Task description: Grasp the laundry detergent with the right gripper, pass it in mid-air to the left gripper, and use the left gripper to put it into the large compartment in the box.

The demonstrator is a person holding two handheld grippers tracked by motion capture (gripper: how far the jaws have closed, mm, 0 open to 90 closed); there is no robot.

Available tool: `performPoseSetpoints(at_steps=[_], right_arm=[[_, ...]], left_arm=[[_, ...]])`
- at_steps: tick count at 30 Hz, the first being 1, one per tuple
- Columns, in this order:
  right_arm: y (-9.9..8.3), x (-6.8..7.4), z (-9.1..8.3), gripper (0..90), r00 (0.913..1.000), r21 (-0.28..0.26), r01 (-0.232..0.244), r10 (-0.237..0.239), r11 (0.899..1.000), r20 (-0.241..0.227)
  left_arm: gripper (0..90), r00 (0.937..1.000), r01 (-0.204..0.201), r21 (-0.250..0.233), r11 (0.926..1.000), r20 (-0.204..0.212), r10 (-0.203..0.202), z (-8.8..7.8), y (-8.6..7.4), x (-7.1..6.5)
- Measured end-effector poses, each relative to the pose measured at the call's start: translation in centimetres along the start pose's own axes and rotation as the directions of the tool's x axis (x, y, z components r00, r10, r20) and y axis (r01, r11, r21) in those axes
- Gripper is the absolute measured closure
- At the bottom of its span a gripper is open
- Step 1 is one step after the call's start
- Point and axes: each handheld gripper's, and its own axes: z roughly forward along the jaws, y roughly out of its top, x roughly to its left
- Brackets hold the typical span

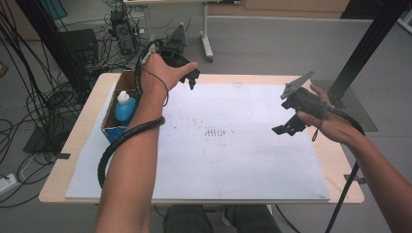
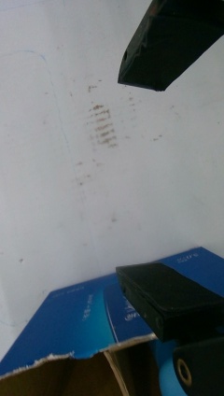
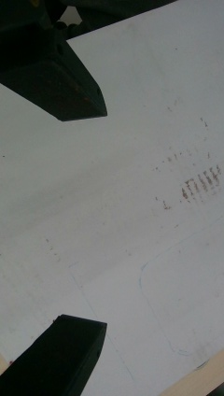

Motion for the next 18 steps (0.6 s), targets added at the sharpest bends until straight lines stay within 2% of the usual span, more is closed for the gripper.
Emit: performPoseSetpoints(at_steps=[11, 18], right_arm=[[0.12, -0.24, -0.30, 0.3, 1.0000, 0.005, 0.010, -0.010, 1.000, 0.002], [0.27, -0.16, -0.15, 0.3, 0.9999, 0.009, 0.016, -0.016, 1.000, -0.002]], left_arm=[[8.3, 0.9997, -0.007, 0.004, 1.0000, -0.022, 0.007, -0.02, 0.83, -0.84], [8.2, 0.9998, -0.010, 0.004, 0.9999, -0.018, 0.011, 0.03, 0.83, -0.95]])
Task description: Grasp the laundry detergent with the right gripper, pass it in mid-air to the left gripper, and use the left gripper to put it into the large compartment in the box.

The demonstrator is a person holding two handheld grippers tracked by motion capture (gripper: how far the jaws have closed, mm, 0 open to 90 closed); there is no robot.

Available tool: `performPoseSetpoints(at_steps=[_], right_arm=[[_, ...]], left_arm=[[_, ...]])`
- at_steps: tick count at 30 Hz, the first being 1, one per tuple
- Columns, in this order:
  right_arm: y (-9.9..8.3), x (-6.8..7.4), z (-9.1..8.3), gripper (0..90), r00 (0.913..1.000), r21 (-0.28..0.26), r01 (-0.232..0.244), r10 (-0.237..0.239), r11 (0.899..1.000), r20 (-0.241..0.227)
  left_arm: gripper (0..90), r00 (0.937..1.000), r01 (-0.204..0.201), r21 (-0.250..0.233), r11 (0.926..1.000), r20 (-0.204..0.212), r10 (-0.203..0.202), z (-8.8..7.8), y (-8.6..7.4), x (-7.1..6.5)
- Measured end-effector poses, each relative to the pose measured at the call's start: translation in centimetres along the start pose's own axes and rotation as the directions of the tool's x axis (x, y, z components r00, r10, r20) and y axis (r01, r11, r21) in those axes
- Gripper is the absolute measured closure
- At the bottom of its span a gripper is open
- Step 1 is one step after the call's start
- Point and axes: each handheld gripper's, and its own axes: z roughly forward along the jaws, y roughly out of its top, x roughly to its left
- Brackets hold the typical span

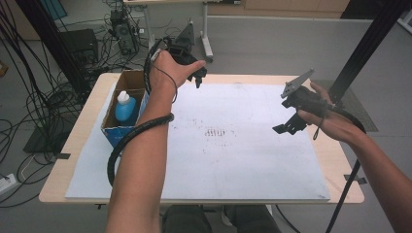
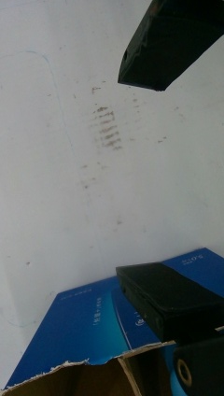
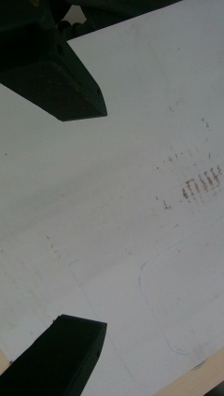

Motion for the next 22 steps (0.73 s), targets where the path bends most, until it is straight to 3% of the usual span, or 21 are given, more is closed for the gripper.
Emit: performPoseSetpoints(at_steps=[22], right_arm=[[0.23, 0.06, 0.22, 0.3, 1.0000, 0.000, 0.001, -0.001, 1.000, -0.002]], left_arm=[[8.2, 0.9998, 0.020, 0.007, 0.9998, 0.002, -0.020, 0.51, -0.38, 0.83]])
